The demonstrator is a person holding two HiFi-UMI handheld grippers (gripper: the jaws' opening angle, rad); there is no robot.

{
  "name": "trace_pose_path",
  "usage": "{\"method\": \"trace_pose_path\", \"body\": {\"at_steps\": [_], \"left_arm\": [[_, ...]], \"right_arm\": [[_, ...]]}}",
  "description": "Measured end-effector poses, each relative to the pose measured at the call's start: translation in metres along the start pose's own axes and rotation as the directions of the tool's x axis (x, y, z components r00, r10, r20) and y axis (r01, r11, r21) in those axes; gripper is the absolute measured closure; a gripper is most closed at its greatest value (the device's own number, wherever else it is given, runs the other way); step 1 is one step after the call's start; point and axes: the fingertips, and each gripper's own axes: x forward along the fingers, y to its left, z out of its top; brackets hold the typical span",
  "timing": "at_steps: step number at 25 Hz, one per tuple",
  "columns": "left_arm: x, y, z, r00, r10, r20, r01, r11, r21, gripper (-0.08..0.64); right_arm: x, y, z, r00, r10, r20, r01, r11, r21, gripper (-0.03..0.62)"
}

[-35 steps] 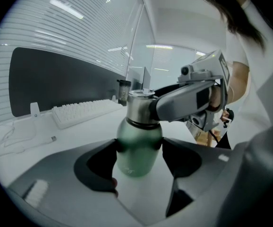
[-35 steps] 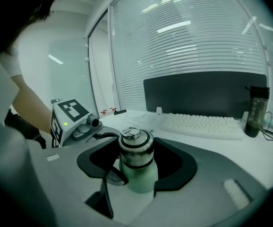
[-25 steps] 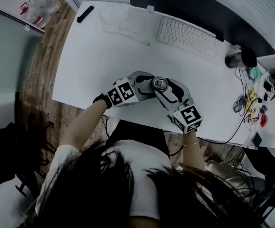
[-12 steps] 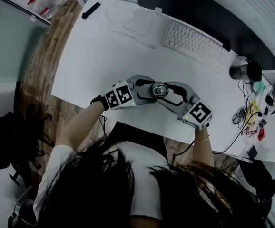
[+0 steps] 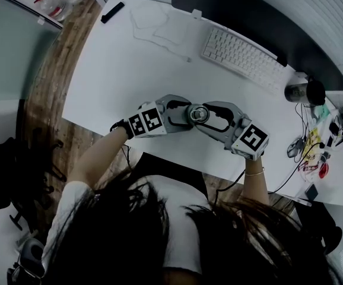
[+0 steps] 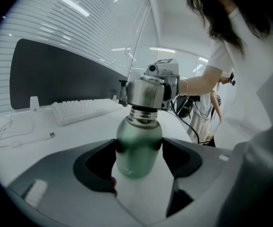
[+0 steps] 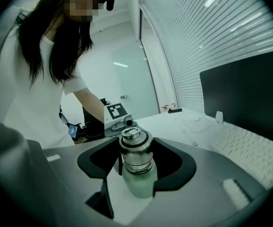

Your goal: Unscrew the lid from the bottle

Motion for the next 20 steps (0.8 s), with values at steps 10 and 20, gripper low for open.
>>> {"method": "trace_pose_path", "body": {"at_steps": [10,20], "left_arm": [[-0.007,-0.006,0.001,1.0,0.019,-0.01,-0.019,1.0,0.023,0.202],[-0.045,-0.013,0.027,0.995,0.098,0.035,-0.1,0.991,0.085,0.204]], "right_arm": [[-0.01,0.008,0.003,0.998,-0.059,0.023,0.059,0.998,0.025,0.365],[-0.034,0.023,0.024,0.975,-0.207,0.083,0.207,0.978,0.011,0.365]]}}
